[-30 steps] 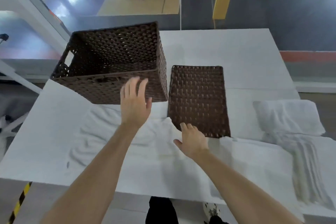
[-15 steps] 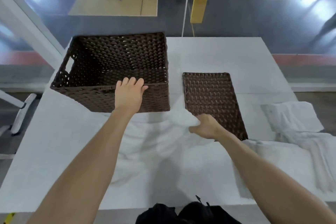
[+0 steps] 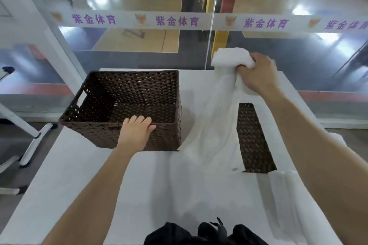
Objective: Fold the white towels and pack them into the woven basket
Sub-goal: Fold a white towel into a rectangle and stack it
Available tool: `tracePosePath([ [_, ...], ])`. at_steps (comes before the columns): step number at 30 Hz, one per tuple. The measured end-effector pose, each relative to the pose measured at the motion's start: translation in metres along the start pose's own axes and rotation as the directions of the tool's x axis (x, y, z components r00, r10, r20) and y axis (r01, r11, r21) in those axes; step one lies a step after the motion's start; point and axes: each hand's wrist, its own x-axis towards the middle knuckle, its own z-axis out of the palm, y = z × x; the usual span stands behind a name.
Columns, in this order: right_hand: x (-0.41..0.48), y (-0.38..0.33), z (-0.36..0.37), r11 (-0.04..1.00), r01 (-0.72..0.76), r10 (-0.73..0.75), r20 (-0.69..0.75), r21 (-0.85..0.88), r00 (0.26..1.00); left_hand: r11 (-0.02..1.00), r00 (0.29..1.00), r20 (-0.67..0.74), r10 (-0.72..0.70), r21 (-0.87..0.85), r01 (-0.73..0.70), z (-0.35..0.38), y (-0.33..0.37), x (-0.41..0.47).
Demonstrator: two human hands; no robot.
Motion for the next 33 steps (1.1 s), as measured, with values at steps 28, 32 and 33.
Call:
tracePosePath([
  [28, -0.035, 0.113, -0.045, 0.962, 0.089, -0.181, 0.36, 0.257, 0.915, 0.514, 0.951, -0.202, -0.235, -0.856, -0.055, -0.178, 0.212, 0.137],
  [32, -0.018, 0.092, -0.043, 0.886, -0.053, -0.183, 0.451, 0.461, 0.873, 0.418, 0.968, -0.168, -0.184, -0.905, -0.077, -0.197, 0.232, 0.148],
  [33, -0.016, 0.088, -0.04, 0.901, -0.061, -0.166, 0.47, 0.429, 0.867, 0.438, 0.969, -0.199, -0.148, -0.892, -0.116, -0.202, 0.236, 0.151],
])
